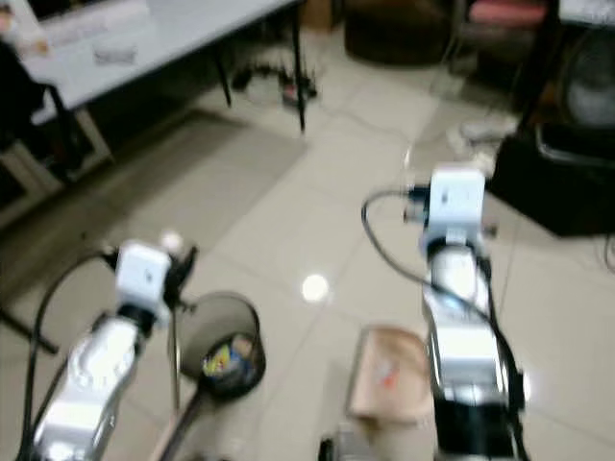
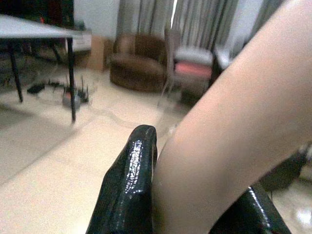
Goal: Sweep floor
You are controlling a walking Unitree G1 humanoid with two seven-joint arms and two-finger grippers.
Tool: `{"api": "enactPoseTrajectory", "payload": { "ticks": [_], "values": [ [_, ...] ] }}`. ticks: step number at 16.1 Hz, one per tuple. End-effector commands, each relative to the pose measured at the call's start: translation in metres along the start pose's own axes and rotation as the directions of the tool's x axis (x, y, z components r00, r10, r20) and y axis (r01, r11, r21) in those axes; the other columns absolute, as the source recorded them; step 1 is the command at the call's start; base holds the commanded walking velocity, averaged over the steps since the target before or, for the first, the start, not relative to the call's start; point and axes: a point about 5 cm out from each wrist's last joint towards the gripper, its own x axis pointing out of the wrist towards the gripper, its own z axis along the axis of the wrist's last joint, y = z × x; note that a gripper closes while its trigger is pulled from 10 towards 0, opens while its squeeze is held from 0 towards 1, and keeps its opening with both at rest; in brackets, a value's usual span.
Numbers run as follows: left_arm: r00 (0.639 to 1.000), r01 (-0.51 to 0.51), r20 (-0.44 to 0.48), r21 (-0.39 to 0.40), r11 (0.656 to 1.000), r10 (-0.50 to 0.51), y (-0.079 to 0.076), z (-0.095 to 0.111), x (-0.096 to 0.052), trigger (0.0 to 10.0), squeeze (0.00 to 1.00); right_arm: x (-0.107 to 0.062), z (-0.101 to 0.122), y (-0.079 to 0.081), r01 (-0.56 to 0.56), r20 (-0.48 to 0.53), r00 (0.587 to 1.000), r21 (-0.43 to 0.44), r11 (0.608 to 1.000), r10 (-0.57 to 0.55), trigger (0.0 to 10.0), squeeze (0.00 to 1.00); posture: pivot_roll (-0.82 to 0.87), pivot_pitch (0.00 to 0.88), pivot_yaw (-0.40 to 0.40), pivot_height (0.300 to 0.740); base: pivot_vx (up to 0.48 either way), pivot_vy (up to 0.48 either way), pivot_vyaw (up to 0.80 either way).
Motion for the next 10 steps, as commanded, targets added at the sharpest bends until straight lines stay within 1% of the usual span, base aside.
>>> {"api": "enactPoseTrajectory", "payload": {
  "ticks": [1,3,7,10],
  "values": [
    [1.0,-0.006,0.02,0.012,1.0,0.005,0.0055,0.0061,-0.0006,10.0,0.0,-0.0009,0.0055,0.007,-0.033,0.005,0.999,0.037,0.999,0.032,10.0,0.0,-0.07,0.069,0.066,0.74,0.0,-0.326,0.0],
    [1.0,-0.002,0.019,0.01,1.0,0.001,0.0046,0.0062,-0.0009,10.0,0.0,-0.0021,0.0029,0.0093,-0.032,-0.011,0.999,0.063,0.998,0.033,10.0,0.0,-0.07,0.069,0.065,0.74,0.0,-0.328,0.0],
    [1.0,0.006,0.016,0.011,1.0,-0.006,0.0039,0.0065,-0.0017,10.0,0.0,-0.0046,0.0032,0.0101,-0.035,-0.007,0.999,0.087,0.996,0.035,10.0,0.0,-0.07,0.072,0.069,0.74,0.0,-0.327,0.0],
    [1.0,-0.001,0.019,0.008,1.0,0.0,0.0062,0.0078,-0.0006,10.0,0.0,-0.008,0.0049,0.0135,-0.04,-0.01,0.999,0.115,0.993,0.041,10.0,0.0,-0.07,0.073,0.072,0.74,0.0,-0.305,0.0]
  ]
}}
